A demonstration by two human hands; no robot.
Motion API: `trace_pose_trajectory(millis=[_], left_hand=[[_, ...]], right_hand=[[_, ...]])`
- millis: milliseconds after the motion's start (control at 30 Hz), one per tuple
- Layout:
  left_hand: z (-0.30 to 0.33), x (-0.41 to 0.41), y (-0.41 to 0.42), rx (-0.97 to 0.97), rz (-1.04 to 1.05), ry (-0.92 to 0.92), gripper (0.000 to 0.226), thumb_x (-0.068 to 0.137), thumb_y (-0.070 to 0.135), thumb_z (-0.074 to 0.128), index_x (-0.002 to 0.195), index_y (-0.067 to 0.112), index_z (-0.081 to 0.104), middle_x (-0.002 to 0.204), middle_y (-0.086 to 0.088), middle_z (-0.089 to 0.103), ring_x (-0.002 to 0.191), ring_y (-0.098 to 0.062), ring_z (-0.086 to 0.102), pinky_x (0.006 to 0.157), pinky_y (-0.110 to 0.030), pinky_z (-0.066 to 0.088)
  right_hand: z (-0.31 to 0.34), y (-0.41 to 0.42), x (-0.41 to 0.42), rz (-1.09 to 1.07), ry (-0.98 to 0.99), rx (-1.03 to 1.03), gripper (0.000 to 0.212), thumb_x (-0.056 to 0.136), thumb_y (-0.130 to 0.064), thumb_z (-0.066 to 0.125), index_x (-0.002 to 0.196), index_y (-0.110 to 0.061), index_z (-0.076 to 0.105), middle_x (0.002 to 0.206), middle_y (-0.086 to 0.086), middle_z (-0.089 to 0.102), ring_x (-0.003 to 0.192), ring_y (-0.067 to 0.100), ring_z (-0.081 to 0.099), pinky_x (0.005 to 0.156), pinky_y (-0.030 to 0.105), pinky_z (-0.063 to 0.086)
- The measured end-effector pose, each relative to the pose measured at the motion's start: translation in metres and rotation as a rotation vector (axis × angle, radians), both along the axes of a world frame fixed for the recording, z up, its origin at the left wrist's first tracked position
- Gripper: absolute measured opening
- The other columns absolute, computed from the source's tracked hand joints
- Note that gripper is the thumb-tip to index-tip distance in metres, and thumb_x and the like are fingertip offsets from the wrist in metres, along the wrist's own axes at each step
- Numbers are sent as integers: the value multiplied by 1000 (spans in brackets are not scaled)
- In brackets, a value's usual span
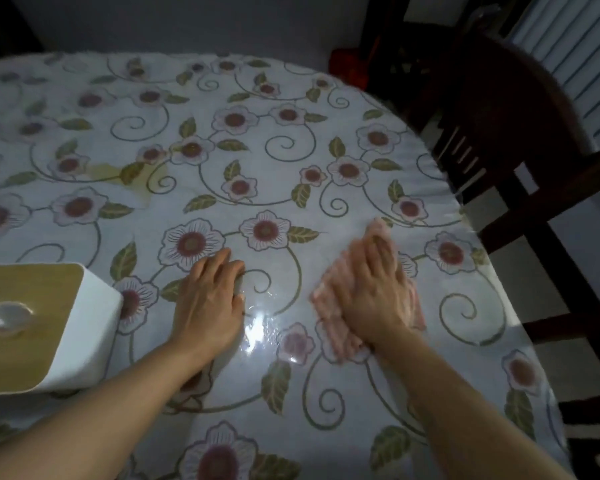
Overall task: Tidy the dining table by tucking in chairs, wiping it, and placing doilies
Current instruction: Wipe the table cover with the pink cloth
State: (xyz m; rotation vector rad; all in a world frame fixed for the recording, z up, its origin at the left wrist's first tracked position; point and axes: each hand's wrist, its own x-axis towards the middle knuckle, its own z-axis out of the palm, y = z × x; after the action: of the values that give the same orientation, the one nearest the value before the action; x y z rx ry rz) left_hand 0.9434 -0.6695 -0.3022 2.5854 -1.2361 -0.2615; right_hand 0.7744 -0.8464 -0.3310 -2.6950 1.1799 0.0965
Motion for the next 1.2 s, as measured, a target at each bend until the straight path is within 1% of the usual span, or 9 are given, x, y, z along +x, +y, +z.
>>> trace_pose_trajectory(millis=[133, 233, 367, 433, 633, 800, 900, 1100, 1200], left_hand=[[-3, 6, -15, 23, 32, -32, 43, 86, 20, 55, 128, 13, 48, 147, -8, 36, 130, -30, 31, 103, -47, 35], [-1, 13, -22, 45, 27, -43, 43, 85, 15, 54, 127, 11, 48, 146, -9, 37, 129, -31, 33, 104, -47, 34], [2, 25, -31, 88, 30, -38, 47, 82, 12, 55, 129, 9, 47, 145, -12, 38, 129, -33, 34, 106, -47, 31], [2, 29, -36, 76, 34, -27, 46, 82, 14, 57, 127, 8, 48, 142, -15, 40, 129, -35, 35, 106, -48, 31], [-2, 30, -42, 29, 37, -21, 44, 84, 18, 58, 126, 7, 50, 141, -17, 41, 130, -34, 36, 107, -47, 29], [4, 39, -20, 11, 139, 12, 44, 83, 7, 55, 127, 7, 49, 142, -15, 39, 128, -35, 33, 106, -45, 31], [8, 43, 0, -2, 229, 22, 47, 83, 4, 52, 129, 9, 46, 144, -11, 38, 126, -34, 33, 103, -45, 35], [0, 35, 28, -47, 264, 15, 51, 85, 6, 48, 135, 8, 39, 147, -12, 33, 133, -30, 28, 109, -42, 26], [-4, 23, 41, -113, 275, 43, 54, 82, -1, 48, 135, 2, 38, 146, -16, 33, 134, -31, 28, 112, -39, 20]], right_hand=[[0, -11, 56, -151, 12, 49, 75, 94, -51, 21, 149, -11, -9, 158, 13, -13, 145, 32, -11, 117, 51, 4], [-1, 47, 74, 187, -69, 75, 74, 87, -57, 32, 147, -19, 9, 152, 8, 8, 141, 38, 16, 106, 59, 33], [-3, 40, 39, 493, -59, 9, 70, 90, -57, 19, 149, -24, -1, 161, 1, 2, 147, 17, -7, 115, 43, -9], [-4, -9, 14, 250, 6, -99, 67, 88, -56, 7, 143, -28, -19, 158, -3, -16, 146, 20, -11, 115, 45, -7], [12, -96, 2, -379, 94, -51, 71, 94, -53, 19, 150, -13, 3, 159, 12, -2, 146, 29, -4, 117, 52, 7], [-7, 2, 86, 178, 28, 0, 77, 92, -57, 13, 143, -15, -28, 152, 7, -32, 143, 26, -24, 116, 43, -8], [-6, 41, 103, 617, -3, 46, 74, 89, -58, 4, 147, -17, -13, 157, 2, -18, 143, 14, -23, 116, 37, -12], [-6, -31, 151, 161, 35, -28, 73, 92, -50, 19, 151, -9, 1, 160, 12, -3, 147, 28, -1, 117, 47, 7], [-7, -8, 165, 248, -1, -58, 73, 95, -50, 22, 150, -6, 3, 160, 14, 0, 147, 27, -1, 117, 47, 7]])
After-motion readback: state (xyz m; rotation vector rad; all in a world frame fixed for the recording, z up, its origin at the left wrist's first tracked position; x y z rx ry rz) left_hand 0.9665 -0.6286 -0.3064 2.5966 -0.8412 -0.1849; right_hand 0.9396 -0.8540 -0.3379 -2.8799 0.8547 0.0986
